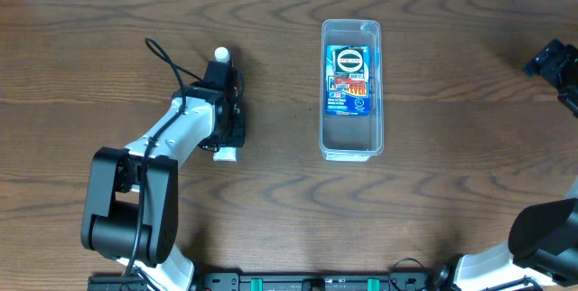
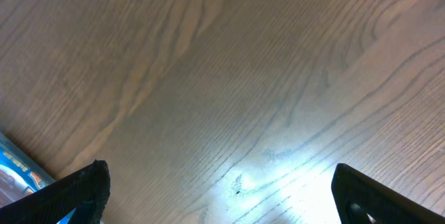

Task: Pack container
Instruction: 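Carry the Panadol box over the clear container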

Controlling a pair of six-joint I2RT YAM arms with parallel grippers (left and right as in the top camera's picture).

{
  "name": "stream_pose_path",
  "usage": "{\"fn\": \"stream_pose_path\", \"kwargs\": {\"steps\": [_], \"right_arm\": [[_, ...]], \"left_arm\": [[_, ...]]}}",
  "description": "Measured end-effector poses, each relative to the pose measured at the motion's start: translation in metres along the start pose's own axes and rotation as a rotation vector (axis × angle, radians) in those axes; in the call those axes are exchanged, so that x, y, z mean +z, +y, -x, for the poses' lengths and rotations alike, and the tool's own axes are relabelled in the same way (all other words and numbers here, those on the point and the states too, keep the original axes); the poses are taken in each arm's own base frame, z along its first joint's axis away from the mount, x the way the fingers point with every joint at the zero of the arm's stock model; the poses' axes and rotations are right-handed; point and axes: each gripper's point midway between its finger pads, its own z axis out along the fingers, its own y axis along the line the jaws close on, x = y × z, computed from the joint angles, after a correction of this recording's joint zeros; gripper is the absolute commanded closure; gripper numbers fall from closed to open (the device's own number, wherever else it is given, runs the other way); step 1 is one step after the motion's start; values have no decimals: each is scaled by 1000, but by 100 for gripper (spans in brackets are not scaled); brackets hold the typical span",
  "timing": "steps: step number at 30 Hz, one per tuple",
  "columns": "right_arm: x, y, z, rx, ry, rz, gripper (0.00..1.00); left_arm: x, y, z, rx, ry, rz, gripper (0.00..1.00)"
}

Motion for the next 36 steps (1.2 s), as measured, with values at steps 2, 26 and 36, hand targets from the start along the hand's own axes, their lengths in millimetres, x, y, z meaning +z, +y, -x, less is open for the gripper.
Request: {"fn": "stream_pose_path", "kwargs": {"steps": [2,26,36], "right_arm": [[0,0,0,0,0,0,1],[0,0,0,0,0,0,1],[0,0,0,0,0,0,1]], "left_arm": [[0,0,0,0,0,0,55],[-152,-83,41,76,-235,-190,55],[-231,-181,29,99,-427,-427,55]]}}
